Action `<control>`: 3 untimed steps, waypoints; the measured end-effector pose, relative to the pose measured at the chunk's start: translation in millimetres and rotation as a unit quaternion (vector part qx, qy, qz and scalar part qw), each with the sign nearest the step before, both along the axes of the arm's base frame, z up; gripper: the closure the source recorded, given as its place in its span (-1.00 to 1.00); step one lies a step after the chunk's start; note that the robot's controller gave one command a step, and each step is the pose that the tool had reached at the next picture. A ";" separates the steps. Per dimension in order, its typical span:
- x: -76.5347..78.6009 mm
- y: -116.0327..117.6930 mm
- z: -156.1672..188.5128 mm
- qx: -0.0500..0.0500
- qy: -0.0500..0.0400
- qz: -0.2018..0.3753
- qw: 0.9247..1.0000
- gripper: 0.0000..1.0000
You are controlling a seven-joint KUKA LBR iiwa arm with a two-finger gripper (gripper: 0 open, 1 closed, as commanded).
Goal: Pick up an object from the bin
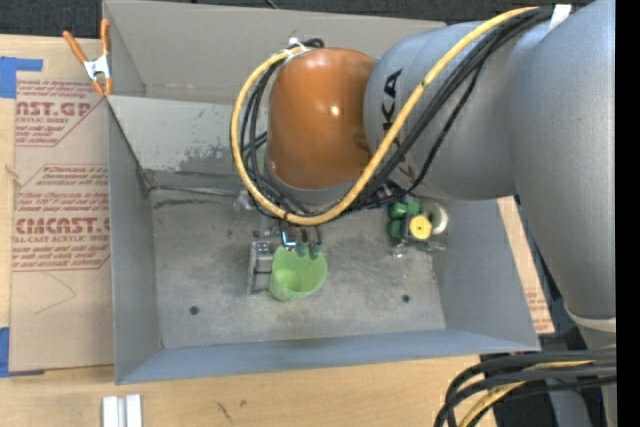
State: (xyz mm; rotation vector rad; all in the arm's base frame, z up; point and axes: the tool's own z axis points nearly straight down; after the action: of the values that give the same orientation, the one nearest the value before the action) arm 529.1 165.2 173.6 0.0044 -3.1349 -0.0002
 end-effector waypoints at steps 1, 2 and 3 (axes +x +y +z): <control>14.1 -119.3 -53.7 -0.002 -0.002 0.017 1.000 -1.00; -12.7 -88.0 -104.3 0.001 -0.002 0.016 1.000 -1.00; -10.3 -89.3 -100.5 0.001 -0.004 0.015 1.000 1.00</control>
Offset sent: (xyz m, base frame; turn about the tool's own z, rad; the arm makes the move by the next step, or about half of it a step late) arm 0.0145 -0.1142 -0.0512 -0.0404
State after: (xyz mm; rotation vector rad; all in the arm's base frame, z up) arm 518.8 75.9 73.1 0.0507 -3.1419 -0.0039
